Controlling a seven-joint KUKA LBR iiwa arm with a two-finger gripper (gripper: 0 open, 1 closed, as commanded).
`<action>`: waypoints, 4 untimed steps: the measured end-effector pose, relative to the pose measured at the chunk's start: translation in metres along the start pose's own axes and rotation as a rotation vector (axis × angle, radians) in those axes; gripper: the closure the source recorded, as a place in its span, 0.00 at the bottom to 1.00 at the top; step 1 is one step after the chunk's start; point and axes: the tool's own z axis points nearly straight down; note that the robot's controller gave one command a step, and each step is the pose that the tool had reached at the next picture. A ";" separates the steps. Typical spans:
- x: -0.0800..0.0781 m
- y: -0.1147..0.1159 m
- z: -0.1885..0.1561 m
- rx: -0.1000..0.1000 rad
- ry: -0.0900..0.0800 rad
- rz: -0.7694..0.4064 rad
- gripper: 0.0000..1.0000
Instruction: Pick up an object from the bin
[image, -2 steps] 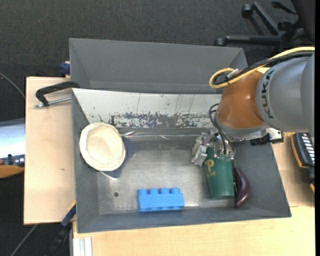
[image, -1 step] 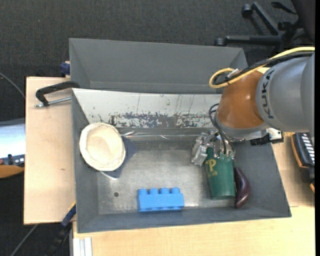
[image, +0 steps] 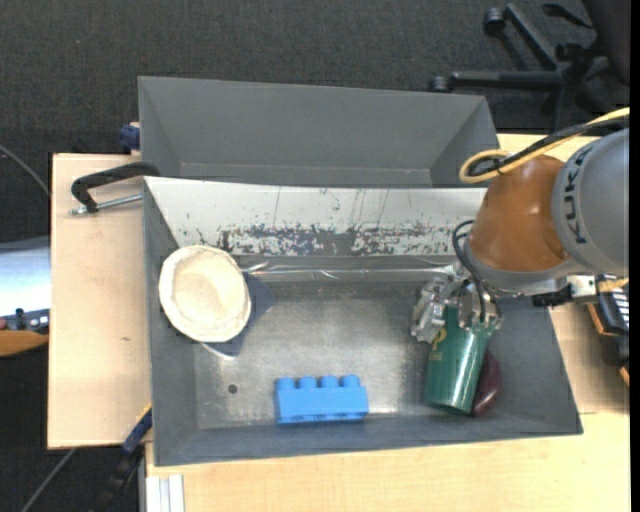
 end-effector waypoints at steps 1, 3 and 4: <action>-0.003 -0.037 -0.001 0.000 -0.003 0.068 1.00; -0.021 0.013 0.001 -0.003 -0.008 0.075 1.00; -0.021 0.013 0.001 -0.002 -0.008 0.075 1.00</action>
Offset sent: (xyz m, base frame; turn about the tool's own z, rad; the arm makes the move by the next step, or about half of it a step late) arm 0.0000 0.0000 0.0000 0.0000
